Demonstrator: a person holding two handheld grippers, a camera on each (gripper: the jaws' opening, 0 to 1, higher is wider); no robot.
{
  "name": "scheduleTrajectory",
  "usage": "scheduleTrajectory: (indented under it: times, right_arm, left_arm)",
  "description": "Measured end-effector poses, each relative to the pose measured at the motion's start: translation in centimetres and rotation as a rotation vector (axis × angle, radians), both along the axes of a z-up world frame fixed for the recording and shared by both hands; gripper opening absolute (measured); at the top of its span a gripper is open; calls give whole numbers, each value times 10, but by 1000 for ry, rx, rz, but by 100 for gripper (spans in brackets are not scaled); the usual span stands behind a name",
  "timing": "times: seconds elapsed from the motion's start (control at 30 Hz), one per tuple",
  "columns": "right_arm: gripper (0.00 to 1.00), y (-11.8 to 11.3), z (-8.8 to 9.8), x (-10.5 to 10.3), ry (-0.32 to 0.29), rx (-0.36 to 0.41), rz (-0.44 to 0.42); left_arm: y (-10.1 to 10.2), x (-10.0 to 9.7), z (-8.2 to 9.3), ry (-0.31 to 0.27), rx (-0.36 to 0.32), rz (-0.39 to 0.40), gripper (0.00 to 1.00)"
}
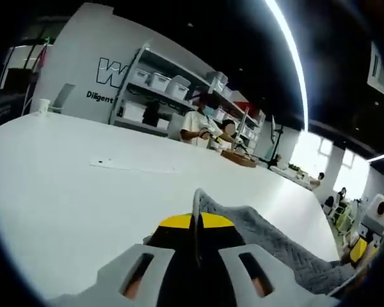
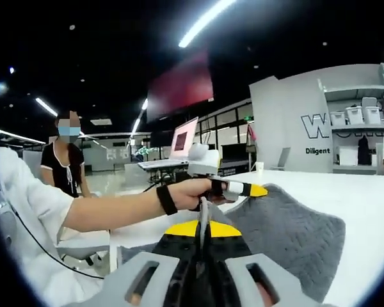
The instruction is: Open the folded towel by lifting each exposed corner and separating the folded layers until the towel lies flat within the target outline without major curled edges
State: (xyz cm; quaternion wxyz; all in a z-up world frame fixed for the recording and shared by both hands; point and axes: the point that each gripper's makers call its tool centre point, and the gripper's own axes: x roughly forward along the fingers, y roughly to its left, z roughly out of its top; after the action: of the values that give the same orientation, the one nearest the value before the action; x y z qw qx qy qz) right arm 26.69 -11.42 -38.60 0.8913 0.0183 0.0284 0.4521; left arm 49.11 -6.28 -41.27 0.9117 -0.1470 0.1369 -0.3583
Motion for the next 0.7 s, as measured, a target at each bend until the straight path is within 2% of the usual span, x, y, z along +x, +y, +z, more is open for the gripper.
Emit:
scheduleTrajectory:
  times: [0.27, 0.4, 0.7]
  right_arm:
    - [0, 3, -1, -9, -16, -6, 21]
    - [0, 8, 4, -22, -35, -2, 45]
    - [0, 18, 17, -42, -79, -13, 81]
  left_arm:
    - [5, 13, 7, -9, -16, 22, 0]
    - [6, 16, 7, -14, -11, 28, 0]
    - [3, 11, 9, -16, -18, 29, 0]
